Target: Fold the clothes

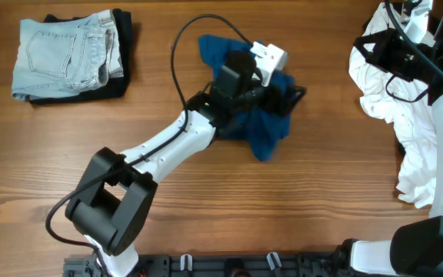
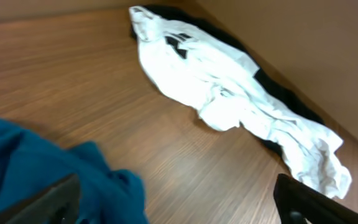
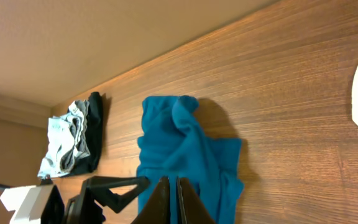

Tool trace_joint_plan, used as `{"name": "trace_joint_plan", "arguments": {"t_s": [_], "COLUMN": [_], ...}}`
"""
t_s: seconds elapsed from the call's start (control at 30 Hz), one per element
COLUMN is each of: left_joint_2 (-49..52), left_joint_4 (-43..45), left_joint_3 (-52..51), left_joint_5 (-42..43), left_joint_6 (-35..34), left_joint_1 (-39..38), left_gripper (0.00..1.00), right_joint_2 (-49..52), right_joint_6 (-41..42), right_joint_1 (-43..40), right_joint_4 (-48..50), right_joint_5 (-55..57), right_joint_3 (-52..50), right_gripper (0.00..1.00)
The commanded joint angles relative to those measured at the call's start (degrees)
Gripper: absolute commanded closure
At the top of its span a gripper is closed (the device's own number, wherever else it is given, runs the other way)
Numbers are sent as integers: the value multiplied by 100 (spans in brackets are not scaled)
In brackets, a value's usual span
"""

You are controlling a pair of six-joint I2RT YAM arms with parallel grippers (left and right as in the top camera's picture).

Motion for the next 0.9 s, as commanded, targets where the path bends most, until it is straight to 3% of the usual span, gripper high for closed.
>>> {"name": "trace_joint_plan", "arguments": {"t_s": [0.0,0.2,0.5,0.67,0.87], "left_joint_2": [52,-551,-957,-955,-955], "left_joint_4": [-22,-1139,-2778,-3416,-3773], "left_joint_3": [129,415,431,431,426], "left_joint_5": [9,4,-35,-986,-1860], "left_joint_6": [-151,-444,-411,-396,-400], "left_joint_1": [94,1036,2461,2608,2608], "left_gripper": [0,0,0,0,0], "right_joint_2": [42,63,1054,1576,1871], "right_joint_6": [-118,-168,-1405,-1775,-1602], "right_joint_1": [-24,-22,793,1762,2597], "right_joint_4": [15,129,61,131,498], "right_joint_5": [44,313,546,1419,2378], "right_joint_3": [-20,-59,-79,-79,-79], "right_gripper": [94,83,50,37,33]}}
